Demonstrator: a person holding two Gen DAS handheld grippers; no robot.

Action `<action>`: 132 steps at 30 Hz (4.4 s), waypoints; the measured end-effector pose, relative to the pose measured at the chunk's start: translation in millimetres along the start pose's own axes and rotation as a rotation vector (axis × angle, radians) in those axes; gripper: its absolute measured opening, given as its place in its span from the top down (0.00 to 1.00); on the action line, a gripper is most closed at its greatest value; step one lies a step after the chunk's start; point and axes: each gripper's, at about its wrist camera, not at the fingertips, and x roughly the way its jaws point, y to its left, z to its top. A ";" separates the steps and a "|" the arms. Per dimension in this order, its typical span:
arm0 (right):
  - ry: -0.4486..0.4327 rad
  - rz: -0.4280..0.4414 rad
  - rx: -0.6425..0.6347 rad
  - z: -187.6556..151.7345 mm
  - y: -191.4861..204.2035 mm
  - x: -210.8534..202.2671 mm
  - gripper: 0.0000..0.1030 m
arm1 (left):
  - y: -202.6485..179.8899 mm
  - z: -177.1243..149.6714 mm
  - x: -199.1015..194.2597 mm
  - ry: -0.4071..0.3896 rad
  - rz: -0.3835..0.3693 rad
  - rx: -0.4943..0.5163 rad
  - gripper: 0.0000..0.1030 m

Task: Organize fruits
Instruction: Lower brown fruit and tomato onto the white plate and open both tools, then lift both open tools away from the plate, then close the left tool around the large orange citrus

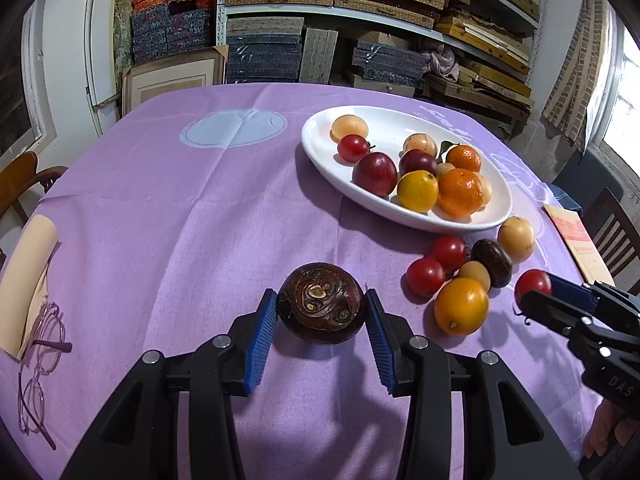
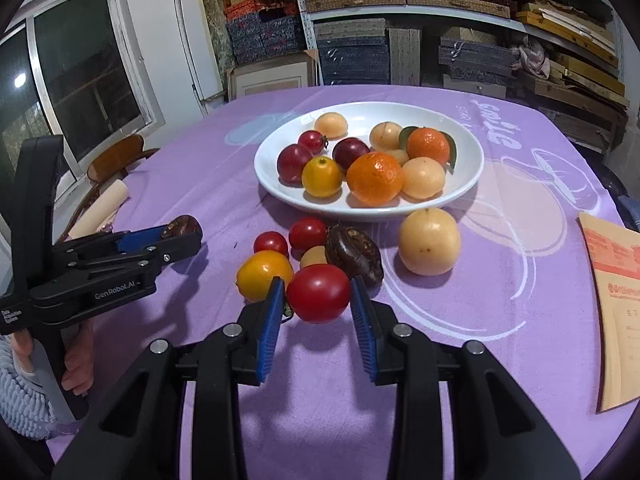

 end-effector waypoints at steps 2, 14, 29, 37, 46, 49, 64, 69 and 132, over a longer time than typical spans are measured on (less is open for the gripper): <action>-0.016 0.003 0.019 6.9 -6.9 -6.3 0.68 | -2.5 6.4 1.2 0.001 0.002 0.010 0.56; -0.020 -0.048 0.054 101.6 -40.9 17.2 0.68 | -25.0 81.2 28.6 -0.031 0.007 0.054 0.57; 0.112 -0.057 0.054 180.9 -37.6 128.2 0.68 | -20.7 124.1 98.0 0.008 0.018 0.041 0.57; 0.115 -0.053 0.096 180.6 -47.8 142.4 0.65 | -16.6 128.1 102.4 0.021 0.002 0.014 0.56; -0.082 -0.065 0.162 145.9 -69.5 40.7 0.36 | 3.8 117.4 55.6 -0.018 0.003 -0.025 0.56; -0.178 -0.102 0.190 109.1 -74.5 -5.7 0.22 | 13.4 99.9 34.3 -0.021 0.019 -0.046 0.55; -0.304 -0.239 0.369 0.2 -101.0 -46.8 0.04 | -54.9 5.4 -17.2 -0.078 0.057 0.074 0.28; -0.305 -0.218 0.407 0.4 -106.6 -50.7 0.04 | -70.0 -0.7 -4.1 -0.059 0.077 0.090 0.28; -0.238 -0.211 0.435 -3.3 -111.2 -36.1 0.04 | -73.3 -12.0 30.9 0.060 0.001 0.086 0.40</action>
